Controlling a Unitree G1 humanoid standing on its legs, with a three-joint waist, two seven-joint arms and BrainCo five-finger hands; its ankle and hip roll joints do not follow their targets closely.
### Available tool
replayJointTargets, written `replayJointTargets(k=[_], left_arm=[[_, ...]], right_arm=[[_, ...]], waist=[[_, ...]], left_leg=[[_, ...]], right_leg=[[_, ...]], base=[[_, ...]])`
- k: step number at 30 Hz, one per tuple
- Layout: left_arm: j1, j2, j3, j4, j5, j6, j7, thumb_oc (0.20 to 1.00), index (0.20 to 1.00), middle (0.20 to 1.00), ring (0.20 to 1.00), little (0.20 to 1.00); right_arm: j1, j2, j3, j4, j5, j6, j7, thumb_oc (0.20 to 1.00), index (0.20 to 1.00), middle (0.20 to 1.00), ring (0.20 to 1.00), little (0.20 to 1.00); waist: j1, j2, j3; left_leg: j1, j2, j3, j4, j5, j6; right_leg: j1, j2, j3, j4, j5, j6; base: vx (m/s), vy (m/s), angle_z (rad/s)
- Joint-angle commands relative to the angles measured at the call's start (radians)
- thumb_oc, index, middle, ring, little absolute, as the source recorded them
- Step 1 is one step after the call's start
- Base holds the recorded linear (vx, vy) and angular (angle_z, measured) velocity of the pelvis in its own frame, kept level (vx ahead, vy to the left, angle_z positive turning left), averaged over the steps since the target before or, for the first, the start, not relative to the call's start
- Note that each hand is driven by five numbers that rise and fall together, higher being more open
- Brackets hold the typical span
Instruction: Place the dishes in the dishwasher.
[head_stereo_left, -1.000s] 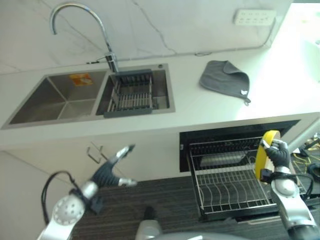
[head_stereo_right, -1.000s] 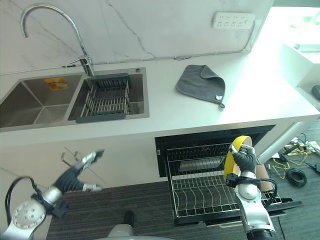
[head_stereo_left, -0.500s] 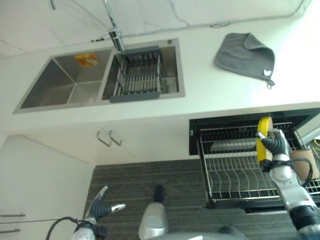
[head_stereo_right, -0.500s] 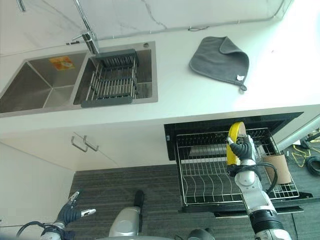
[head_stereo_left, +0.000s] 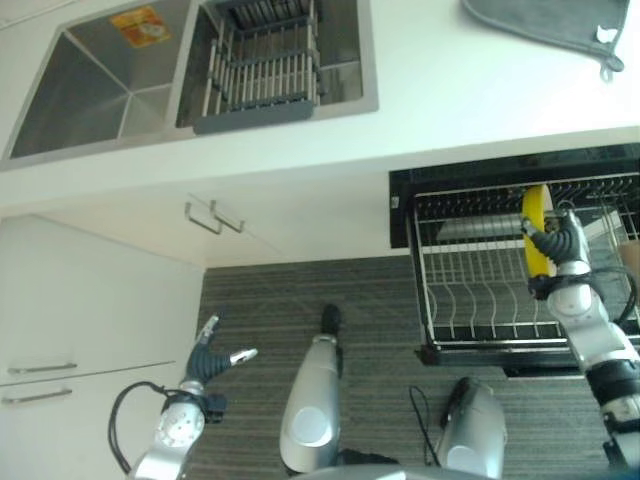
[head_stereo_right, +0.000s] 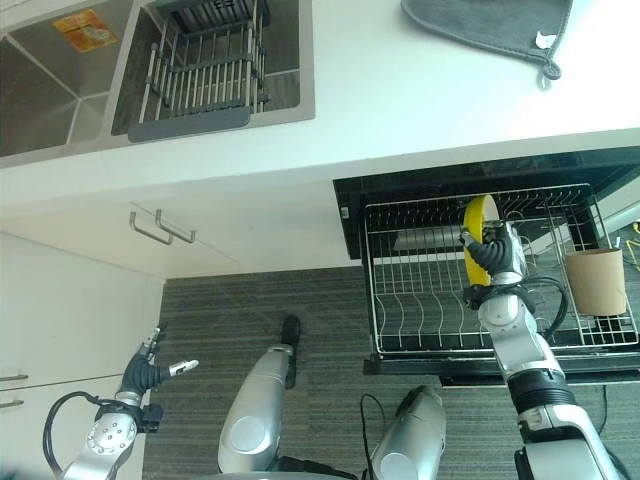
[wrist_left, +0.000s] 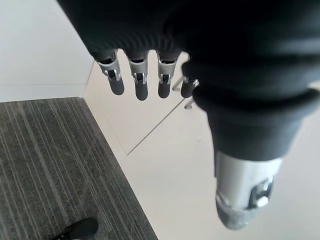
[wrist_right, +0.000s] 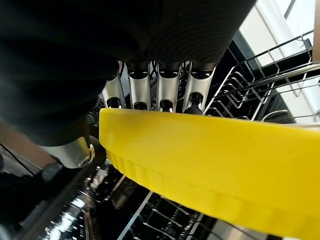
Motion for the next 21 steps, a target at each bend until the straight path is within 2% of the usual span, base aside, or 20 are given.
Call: replayJointTargets(k=[1, 11, 21], left_arm=[[0.017, 0.073, -0.008, -0.01, -0.058, -0.039, 0.037, 1.0, 1.0, 1.0, 1.0, 1.0], [-0.019, 0.087, -0.056, -0.015, -0.095, -0.053, 0.061, 1.0, 1.0, 1.0, 1.0, 1.0], [-0.059, 0.097, -0.082, -0.024, -0.121, -0.059, 0.057, 1.0, 1.0, 1.0, 1.0, 1.0]], right_arm=[[-0.098, -0.041, 0.006, 0.041, -0.016, -0.051, -0.041, 0.2, 0.2, 0.2, 0.2, 0.2], [-0.256, -0.068, 0.13, 0.278, 0.012, -0.013, -0.016, 0.2, 0.2, 0.2, 0.2, 0.2], [-0.424, -0.054, 0.255, 0.425, -0.072, 0.046, 0.011, 0.2, 0.2, 0.2, 0.2, 0.2]], waist=[[0.028, -0.029, -0.071], [0.044, 0.004, -0.067], [0.072, 0.024, -0.056]], left_leg=[[0.027, 0.053, -0.093, 0.117, -0.187, 0.003], [-0.053, 0.031, -0.087, 0.156, -0.196, 0.014], [-0.1, 0.007, -0.08, 0.175, -0.205, 0.022]], right_leg=[[-0.043, -0.024, 0.006, -0.062, 0.116, 0.008], [-0.142, -0.04, 0.036, -0.018, 0.114, 0.004], [-0.204, -0.064, 0.044, -0.007, 0.125, 0.012]], base=[[-0.09, -0.015, 0.02], [-0.09, 0.034, -0.03], [-0.05, 0.036, 0.02]])
